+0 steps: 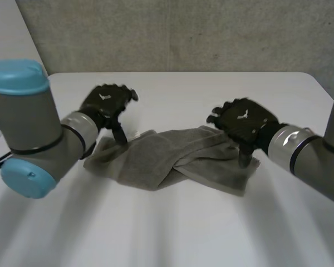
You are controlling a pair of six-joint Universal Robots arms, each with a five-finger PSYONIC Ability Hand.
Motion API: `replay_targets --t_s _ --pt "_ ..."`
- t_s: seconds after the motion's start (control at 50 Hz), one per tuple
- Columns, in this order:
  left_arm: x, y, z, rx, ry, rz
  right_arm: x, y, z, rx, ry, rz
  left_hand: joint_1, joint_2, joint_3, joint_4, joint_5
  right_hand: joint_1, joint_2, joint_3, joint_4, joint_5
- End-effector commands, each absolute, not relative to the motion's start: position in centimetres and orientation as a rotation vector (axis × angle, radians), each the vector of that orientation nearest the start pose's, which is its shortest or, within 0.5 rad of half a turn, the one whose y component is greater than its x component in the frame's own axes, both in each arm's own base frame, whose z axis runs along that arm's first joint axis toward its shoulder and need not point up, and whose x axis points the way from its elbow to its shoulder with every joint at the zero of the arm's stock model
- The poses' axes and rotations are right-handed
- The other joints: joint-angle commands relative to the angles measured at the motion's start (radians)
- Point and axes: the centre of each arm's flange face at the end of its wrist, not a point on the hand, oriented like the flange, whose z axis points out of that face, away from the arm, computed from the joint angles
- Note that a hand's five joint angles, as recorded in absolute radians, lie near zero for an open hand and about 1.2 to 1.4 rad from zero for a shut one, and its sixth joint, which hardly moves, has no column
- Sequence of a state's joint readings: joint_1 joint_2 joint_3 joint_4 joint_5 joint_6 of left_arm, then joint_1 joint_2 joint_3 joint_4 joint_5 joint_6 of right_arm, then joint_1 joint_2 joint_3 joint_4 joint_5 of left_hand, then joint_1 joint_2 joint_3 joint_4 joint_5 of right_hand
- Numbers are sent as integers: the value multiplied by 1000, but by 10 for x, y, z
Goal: Fold the towel.
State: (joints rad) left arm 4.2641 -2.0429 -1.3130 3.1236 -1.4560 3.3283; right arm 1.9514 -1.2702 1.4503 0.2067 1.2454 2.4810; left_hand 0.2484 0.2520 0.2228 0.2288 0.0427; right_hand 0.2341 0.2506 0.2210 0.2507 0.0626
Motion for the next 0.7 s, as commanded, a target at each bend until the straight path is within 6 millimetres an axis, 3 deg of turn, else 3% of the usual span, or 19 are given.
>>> replay_targets --t_s 0.02,0.14,0.24,0.36,0.4,0.48,0.52,0.54,0.56,0.7 --pt "-302 -289 186 1111 2459 -1938 282 -233 203 -1710 1957 -1632 -38 -41 -48 -54 -7 -60 -76 -46 -76 -63" --pt "-303 -292 166 1130 2494 -1876 293 -238 169 -1761 1935 -1603 -20 -24 -48 -54 11 24 7 -46 -76 21" --pt "-304 -293 148 1146 2528 -1816 298 -246 154 -1754 1936 -1663 82 78 -48 -54 113 109 92 -46 -76 106" --pt "-304 -292 143 1150 2542 -1797 301 -258 146 -1724 1909 -1784 326 323 -48 -54 357 323 307 -46 -76 320" --pt "-304 -293 142 1146 2545 -1800 302 -261 144 -1715 1899 -1819 645 641 -48 -54 676 361 345 -46 -76 358" --pt "-304 -294 141 1148 2549 -1797 304 -266 142 -1677 1889 -1866 899 895 -48 -54 930 553 536 -46 -76 550" --pt "-304 -294 141 1146 2550 -1797 306 -268 141 -1635 1874 -1893 984 980 -48 -54 1015 976 959 -46 -76 973" --pt "-303 -295 141 1143 2549 -1799 306 -268 141 -1635 1874 -1893 1094 1091 -48 -54 1125 978 962 -46 -76 975" --pt "-303 -295 142 1139 2548 -1803 307 -269 141 -1610 1866 -1899 1147 1144 -48 -54 1179 1160 1144 -46 -76 1157" --pt "-300 -300 158 1097 2526 -1855 304 -278 150 -1528 1873 -1915 1148 1144 -48 -54 1179 1162 1146 -46 -76 1159"
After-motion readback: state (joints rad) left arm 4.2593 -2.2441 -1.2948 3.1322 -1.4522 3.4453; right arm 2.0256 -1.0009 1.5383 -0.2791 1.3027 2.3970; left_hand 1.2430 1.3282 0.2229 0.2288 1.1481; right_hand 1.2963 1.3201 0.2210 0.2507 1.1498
